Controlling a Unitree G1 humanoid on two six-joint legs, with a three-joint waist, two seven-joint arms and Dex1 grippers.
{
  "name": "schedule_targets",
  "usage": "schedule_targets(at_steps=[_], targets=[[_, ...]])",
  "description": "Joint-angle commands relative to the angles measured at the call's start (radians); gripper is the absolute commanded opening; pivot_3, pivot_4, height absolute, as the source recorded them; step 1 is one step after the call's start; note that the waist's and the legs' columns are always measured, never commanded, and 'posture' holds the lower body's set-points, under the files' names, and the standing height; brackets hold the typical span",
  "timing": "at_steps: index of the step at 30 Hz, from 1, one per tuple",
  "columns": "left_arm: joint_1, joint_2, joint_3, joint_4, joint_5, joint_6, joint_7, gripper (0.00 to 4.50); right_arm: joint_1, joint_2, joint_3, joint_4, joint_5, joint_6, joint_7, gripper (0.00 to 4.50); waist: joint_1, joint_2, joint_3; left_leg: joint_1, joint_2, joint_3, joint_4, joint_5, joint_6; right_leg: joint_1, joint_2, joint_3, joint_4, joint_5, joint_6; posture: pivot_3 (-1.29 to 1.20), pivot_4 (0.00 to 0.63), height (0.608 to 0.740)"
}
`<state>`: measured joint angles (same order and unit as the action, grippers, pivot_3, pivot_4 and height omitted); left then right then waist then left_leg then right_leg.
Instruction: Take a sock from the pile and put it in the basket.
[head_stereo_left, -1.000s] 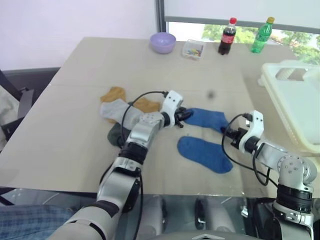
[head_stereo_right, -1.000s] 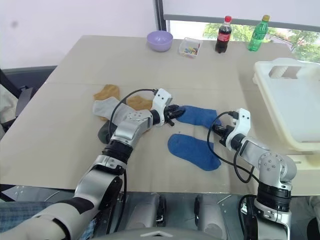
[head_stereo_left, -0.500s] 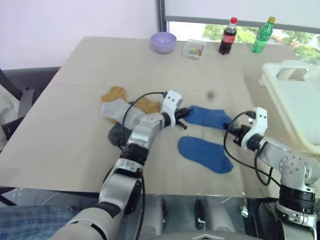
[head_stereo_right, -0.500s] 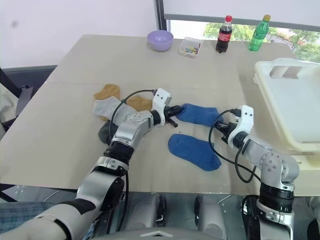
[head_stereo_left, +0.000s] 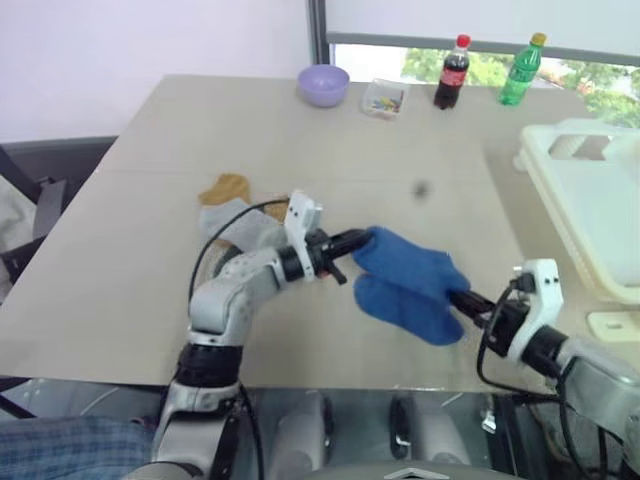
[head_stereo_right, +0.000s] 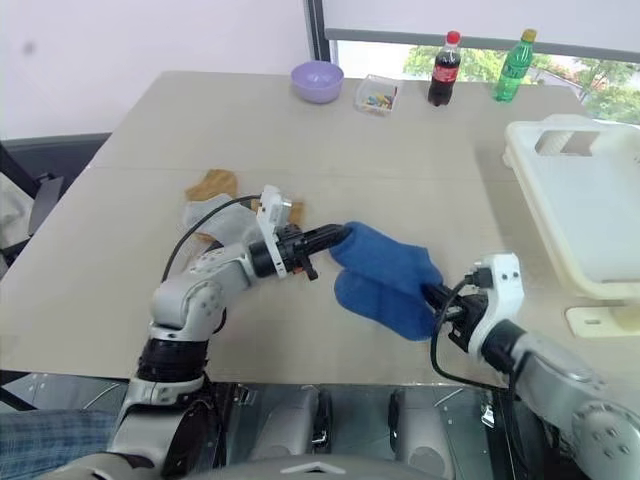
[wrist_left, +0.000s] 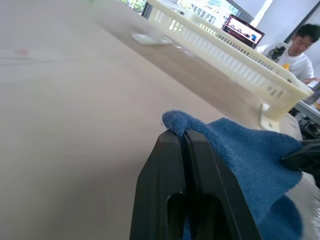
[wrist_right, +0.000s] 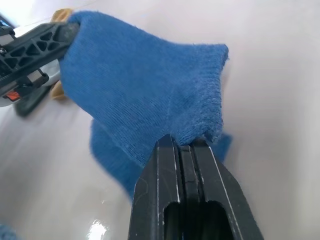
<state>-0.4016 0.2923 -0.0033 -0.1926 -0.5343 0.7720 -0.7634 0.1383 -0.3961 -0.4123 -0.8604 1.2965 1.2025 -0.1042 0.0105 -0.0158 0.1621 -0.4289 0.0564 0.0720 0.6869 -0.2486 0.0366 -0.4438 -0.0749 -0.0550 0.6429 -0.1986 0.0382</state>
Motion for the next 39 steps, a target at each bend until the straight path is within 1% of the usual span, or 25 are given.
schedule_targets(at_steps=[1,3,6,9,13,19,23,35,37,38,39], targets=[[0.051,0.016,-0.037,-0.119,-0.033,0.028,0.012,0.03,0.061,-0.070,-0.009,-0.073,0.158,-0.103,-0.081,0.00,0.002,0.000,0.000,0.001,0.000,0.000,0.000,0.000,0.000,0.001,0.000,0.000,0.000,-0.001,-0.002,0.00,0.150,0.736],[0.074,0.020,-0.057,-0.130,-0.019,0.017,0.020,0.03,0.093,-0.115,0.009,-0.083,0.208,-0.152,-0.114,0.00,0.002,0.000,0.000,0.001,0.000,0.000,0.000,0.000,0.000,0.001,0.000,0.001,0.000,-0.002,-0.003,0.00,0.150,0.736],[0.101,0.042,-0.096,-0.132,0.014,-0.014,0.016,0.03,0.140,-0.162,0.040,-0.088,0.237,-0.211,-0.150,0.00,0.003,0.000,0.000,0.003,-0.001,0.000,0.000,0.000,0.000,0.003,0.002,0.002,0.000,-0.002,-0.003,0.00,0.150,0.736],[0.119,0.041,-0.096,-0.132,0.005,-0.024,0.026,0.03,0.173,-0.189,0.071,-0.080,0.231,-0.260,-0.172,0.00,0.003,0.000,0.000,0.004,0.000,0.000,0.000,0.000,0.000,0.003,0.002,0.002,0.000,-0.002,-0.003,0.00,0.150,0.736],[0.142,0.062,-0.124,-0.105,0.054,-0.081,0.030,0.03,0.211,-0.209,0.113,-0.057,0.180,-0.299,-0.157,0.00,0.003,-0.001,0.000,0.005,0.000,0.000,0.000,0.000,0.000,0.004,0.002,0.004,0.000,-0.002,-0.003,0.00,0.150,0.736],[0.163,0.068,-0.140,-0.088,0.073,-0.107,0.031,0.03,0.243,-0.217,0.164,-0.034,0.115,-0.350,-0.141,0.00,0.004,-0.001,0.000,0.005,0.000,0.000,0.000,0.000,0.000,0.004,0.002,0.004,0.000,-0.002,-0.003,0.00,0.150,0.736],[0.171,0.049,-0.152,-0.075,0.094,-0.123,0.058,0.03,0.256,-0.204,0.198,-0.010,0.063,-0.375,-0.130,0.00,0.004,-0.001,0.000,0.004,0.000,0.000,0.000,0.000,0.000,0.004,0.002,0.004,-0.001,-0.002,-0.003,0.00,0.150,0.736],[0.170,0.053,-0.192,-0.045,0.139,-0.154,0.055,0.03,0.283,-0.206,0.252,0.019,0.012,-0.388,-0.107,0.00,0.004,-0.001,0.000,0.004,0.000,0.000,0.000,0.000,0.000,0.004,0.002,0.004,-0.001,-0.002,-0.003,0.00,0.150,0.736],[0.171,0.056,-0.201,-0.040,0.150,-0.163,0.051,0.00,0.282,-0.221,0.259,0.021,-0.017,-0.385,-0.077,0.62,0.004,-0.001,0.000,0.004,0.000,0.000,0.000,0.000,0.000,0.004,0.002,0.004,-0.001,-0.002,-0.003,0.00,0.150,0.736],[0.171,0.056,-0.203,-0.038,0.152,-0.166,0.050,0.00,0.284,-0.227,0.262,0.020,-0.028,-0.384,-0.062,1.06,0.004,-0.001,0.000,0.004,0.000,0.000,0.000,0.000,0.000,0.004,0.002,0.004,-0.001,-0.002,-0.003,0.00,0.150,0.736],[0.172,0.057,-0.205,-0.037,0.154,-0.167,0.049,0.00,0.291,-0.238,0.267,0.014,-0.046,-0.384,-0.041,1.37,0.004,-0.001,0.000,0.004,0.000,0.000,0.000,0.000,0.000,0.004,0.002,0.004,-0.001,-0.002,-0.003,0.00,0.150,0.736]])
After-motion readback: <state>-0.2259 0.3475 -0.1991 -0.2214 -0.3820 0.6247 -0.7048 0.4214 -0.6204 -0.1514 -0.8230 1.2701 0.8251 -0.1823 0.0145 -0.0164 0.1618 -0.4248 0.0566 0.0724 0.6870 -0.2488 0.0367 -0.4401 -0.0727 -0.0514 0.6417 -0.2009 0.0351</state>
